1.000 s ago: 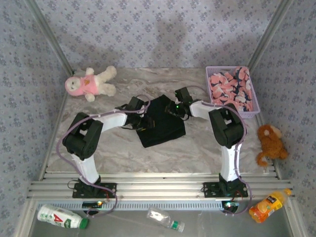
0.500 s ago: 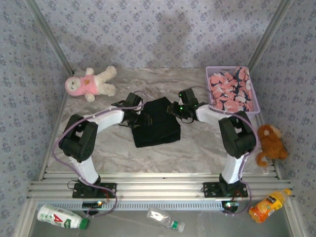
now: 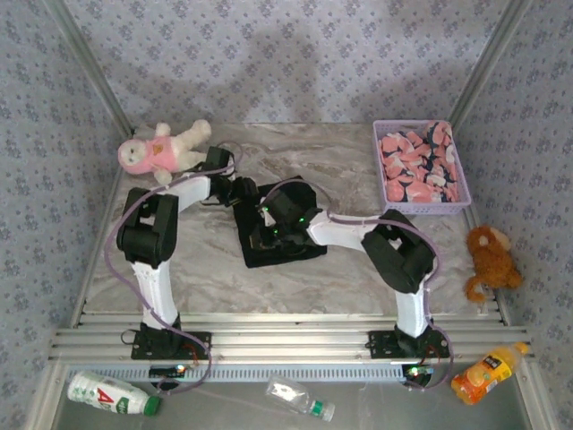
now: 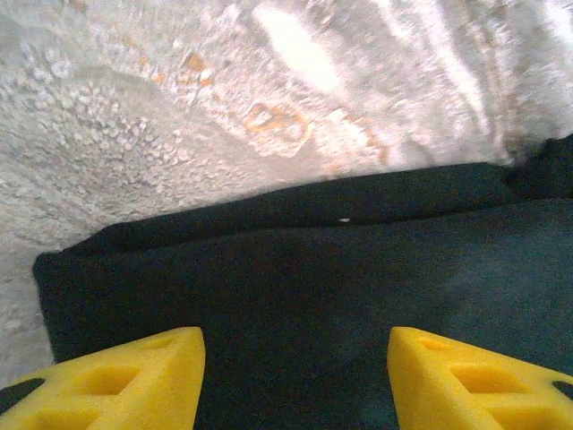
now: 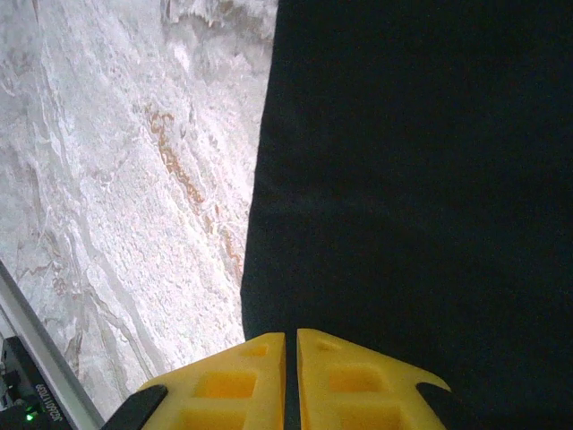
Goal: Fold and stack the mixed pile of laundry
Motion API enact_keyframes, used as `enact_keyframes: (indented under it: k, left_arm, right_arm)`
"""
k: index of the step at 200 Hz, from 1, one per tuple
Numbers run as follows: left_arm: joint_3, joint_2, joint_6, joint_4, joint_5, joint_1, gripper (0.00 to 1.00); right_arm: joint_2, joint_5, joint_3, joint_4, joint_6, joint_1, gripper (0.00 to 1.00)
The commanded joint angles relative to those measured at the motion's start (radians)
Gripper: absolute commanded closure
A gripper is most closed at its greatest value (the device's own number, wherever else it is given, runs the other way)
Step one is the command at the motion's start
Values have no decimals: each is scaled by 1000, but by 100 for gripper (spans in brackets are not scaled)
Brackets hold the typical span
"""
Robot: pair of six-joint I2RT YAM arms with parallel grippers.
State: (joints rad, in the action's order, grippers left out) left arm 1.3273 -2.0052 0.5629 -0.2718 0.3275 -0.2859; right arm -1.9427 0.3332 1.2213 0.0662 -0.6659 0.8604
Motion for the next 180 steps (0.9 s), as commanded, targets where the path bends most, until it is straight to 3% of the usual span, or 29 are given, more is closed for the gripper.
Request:
enact_keyframes:
  k: [1, 73, 118, 159, 180]
  left_arm:
    - [18, -34, 12, 17, 58, -7, 43]
    - [73, -136, 1, -37, 35, 13, 43]
    - [133, -64, -37, -136, 37, 11, 41]
    - [70, 116, -28, -159, 38, -30, 38]
    - [-12, 212, -2, -150, -22, -85, 37]
  right_arm:
    - [-58, 59, 37, -36, -26, 0, 89]
    - [-77, 135, -100, 48, -15, 19, 90]
    - [23, 129, -88, 104, 25, -23, 88]
    - [128, -47, -1, 211, 99, -147, 77]
    - [128, -170, 45, 241, 127, -223, 71]
